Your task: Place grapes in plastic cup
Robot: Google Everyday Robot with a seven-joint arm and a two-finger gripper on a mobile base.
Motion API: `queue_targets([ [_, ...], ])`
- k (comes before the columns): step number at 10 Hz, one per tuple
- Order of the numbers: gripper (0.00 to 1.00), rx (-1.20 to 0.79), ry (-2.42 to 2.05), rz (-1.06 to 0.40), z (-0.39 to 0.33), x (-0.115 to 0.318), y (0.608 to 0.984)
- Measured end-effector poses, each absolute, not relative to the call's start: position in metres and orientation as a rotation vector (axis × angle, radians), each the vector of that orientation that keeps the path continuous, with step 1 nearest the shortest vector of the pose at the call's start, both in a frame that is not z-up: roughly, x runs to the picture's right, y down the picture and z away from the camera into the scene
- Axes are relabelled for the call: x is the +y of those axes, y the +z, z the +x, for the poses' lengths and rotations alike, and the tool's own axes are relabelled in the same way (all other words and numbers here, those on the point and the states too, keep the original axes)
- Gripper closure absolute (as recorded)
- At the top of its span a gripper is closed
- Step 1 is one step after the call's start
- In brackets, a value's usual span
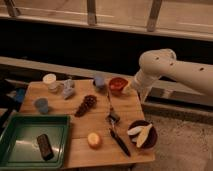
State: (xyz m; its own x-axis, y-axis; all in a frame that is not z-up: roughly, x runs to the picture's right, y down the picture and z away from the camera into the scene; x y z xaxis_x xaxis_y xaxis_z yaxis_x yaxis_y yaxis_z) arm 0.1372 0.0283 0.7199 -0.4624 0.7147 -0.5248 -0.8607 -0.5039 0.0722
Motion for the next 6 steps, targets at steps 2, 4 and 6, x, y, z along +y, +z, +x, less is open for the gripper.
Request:
queue_targets([
  [2,0.33,0.348,2.031,-0.588,0.1159,0.0232,0.7146],
  [4,0.33,0.347,2.03,-0.588,0.1164,0.0233,0.7145],
  [6,0.33,0.348,2.03,-0.588,0.1162,0.0235,0.7144],
])
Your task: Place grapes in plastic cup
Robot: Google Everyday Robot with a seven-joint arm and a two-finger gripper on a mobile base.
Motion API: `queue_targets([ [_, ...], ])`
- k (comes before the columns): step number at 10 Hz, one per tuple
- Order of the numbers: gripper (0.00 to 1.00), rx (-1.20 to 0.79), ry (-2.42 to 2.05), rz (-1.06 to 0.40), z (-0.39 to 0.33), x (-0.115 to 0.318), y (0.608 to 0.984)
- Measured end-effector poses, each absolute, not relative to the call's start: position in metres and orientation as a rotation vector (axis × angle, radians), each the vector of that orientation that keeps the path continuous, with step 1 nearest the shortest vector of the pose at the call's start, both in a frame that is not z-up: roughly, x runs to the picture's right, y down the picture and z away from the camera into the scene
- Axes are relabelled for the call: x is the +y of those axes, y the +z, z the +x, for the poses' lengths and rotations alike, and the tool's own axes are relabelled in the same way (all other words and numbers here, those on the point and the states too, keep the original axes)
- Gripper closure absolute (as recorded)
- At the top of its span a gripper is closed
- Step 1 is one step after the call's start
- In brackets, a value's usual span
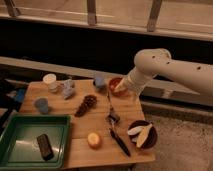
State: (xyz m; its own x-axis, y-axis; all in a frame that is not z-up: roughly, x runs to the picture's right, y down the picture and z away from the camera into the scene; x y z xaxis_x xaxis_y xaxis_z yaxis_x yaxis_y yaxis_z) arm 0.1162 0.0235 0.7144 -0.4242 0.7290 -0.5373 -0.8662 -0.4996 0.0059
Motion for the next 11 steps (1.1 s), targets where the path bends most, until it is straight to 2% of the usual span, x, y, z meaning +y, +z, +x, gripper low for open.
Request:
queue_targets([
  [3,0.33,0.322,2.001,-0.583,0.107,0.021,0.712],
  [7,0.33,0.252,1.891,-0.653,0.013,0.012,0.726],
  [11,0.33,0.223,1.78,-0.727,-0.076,0.021,0.752],
])
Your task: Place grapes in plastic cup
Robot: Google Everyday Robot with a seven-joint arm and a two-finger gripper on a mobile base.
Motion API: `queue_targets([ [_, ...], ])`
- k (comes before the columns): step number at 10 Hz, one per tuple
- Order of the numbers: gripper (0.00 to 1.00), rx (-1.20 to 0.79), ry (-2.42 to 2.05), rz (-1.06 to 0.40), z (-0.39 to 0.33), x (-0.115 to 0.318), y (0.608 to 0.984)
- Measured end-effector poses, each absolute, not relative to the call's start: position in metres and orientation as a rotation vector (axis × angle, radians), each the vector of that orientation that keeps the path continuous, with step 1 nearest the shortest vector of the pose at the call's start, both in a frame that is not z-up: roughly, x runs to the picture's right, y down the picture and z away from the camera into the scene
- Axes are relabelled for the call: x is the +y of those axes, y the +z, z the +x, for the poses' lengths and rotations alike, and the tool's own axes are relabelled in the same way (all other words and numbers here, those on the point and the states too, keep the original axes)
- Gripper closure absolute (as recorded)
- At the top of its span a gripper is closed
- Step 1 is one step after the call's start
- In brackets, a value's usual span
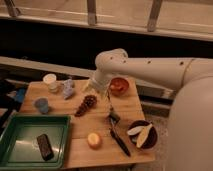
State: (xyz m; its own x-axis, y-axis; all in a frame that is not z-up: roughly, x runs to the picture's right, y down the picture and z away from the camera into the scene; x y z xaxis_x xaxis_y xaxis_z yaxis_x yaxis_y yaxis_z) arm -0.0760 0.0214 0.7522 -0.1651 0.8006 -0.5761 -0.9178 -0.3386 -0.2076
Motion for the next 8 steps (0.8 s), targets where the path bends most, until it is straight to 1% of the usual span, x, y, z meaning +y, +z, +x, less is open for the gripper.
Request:
queue_targets([
  [2,0.33,0.225,1.709,-0.751,-0.118,0.029,0.766],
  [4,0.33,0.253,1.674,-0.755,-0.135,0.036,0.788],
  [5,0.33,0.271,1.675,-0.756,-0.135,0.039,0.798],
  [6,0.33,0.303,1.696,-0.756,-0.128,0.04,0.816],
  [8,0.33,0.337,1.728,-0.765,-0.117,0.034,0.843],
])
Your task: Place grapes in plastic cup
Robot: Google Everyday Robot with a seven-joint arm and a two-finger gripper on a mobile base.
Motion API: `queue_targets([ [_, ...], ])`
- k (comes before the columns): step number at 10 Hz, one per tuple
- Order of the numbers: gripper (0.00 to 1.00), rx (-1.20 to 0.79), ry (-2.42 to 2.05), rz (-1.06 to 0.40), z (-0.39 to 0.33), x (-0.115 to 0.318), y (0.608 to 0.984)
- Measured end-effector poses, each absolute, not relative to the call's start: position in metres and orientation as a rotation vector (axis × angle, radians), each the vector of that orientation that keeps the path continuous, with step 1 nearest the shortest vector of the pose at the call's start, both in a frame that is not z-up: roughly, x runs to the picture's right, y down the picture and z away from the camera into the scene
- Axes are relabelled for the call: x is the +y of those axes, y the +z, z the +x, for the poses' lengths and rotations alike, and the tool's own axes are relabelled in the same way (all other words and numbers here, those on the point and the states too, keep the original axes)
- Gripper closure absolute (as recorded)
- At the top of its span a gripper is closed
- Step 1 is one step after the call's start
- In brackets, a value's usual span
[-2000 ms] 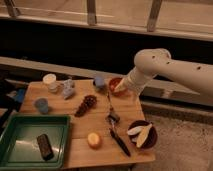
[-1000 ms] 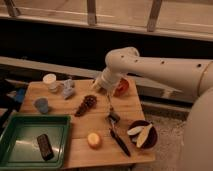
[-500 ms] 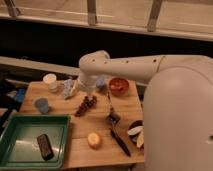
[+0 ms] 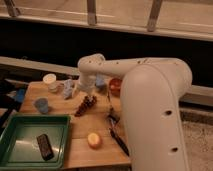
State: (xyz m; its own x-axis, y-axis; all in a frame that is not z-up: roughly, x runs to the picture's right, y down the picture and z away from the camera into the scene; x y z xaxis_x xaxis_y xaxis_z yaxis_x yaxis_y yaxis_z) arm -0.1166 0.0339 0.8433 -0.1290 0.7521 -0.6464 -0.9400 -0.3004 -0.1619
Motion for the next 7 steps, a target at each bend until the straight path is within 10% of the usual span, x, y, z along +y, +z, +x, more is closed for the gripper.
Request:
queue_targets([
  [7,0.33,0.417,1.795,-0.788,-0.101,0.031,0.889],
])
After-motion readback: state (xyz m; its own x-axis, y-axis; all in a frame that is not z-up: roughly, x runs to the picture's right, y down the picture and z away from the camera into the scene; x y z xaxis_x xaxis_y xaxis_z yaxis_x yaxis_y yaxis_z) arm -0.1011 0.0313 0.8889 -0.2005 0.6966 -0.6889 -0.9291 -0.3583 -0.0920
